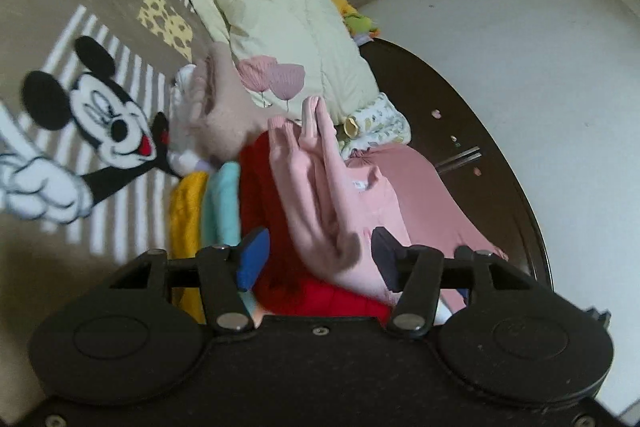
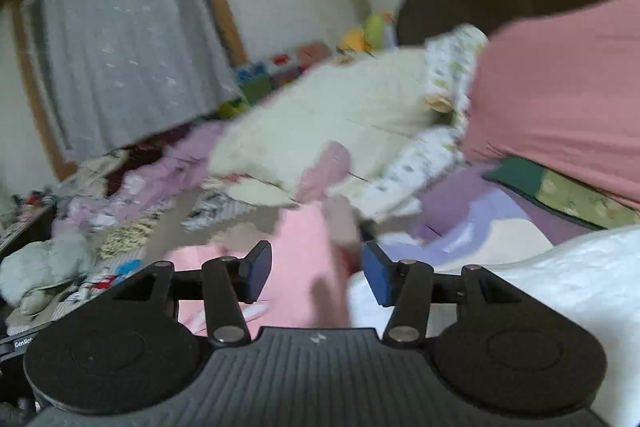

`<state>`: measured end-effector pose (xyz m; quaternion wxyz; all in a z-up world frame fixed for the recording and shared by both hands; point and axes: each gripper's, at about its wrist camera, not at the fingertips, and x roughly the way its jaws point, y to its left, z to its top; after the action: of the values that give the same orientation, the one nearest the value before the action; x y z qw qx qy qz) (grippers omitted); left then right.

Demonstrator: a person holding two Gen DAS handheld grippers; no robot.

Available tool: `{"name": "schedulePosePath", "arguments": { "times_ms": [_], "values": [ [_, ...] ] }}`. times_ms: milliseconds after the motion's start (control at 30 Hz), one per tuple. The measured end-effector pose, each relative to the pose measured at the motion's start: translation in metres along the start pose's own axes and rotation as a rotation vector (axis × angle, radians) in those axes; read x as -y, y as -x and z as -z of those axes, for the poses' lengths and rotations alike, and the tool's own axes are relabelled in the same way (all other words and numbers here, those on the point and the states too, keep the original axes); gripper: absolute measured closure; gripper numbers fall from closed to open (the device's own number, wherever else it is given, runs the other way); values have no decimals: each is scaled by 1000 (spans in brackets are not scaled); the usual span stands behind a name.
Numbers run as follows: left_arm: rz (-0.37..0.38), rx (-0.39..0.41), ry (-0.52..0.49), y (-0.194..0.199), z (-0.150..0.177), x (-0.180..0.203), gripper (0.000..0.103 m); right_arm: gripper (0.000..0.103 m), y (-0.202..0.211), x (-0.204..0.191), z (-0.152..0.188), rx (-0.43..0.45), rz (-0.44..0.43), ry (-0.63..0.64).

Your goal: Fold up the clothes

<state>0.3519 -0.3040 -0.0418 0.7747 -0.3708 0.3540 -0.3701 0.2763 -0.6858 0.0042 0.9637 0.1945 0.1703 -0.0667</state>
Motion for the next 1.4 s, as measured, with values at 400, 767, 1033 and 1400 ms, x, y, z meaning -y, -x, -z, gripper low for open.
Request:
{"name": "schedulePosePath", "arguments": {
  "times_ms": [400,767,1033,1400],
  "values": [
    [-285,-2,-373,160,64,11,6,11,65,-103,95,-162,-28,94],
    [-783,208,-581,307,112,25,0,0,141,-230,165,-226,-85,150],
    [-860,262,-561,375,136,20,0,0,179,-290,199,-283,-151,191],
    [-948,236,-524,412,171,15,0,0,244,-342,241,-276,-151,304]
  ]
}}
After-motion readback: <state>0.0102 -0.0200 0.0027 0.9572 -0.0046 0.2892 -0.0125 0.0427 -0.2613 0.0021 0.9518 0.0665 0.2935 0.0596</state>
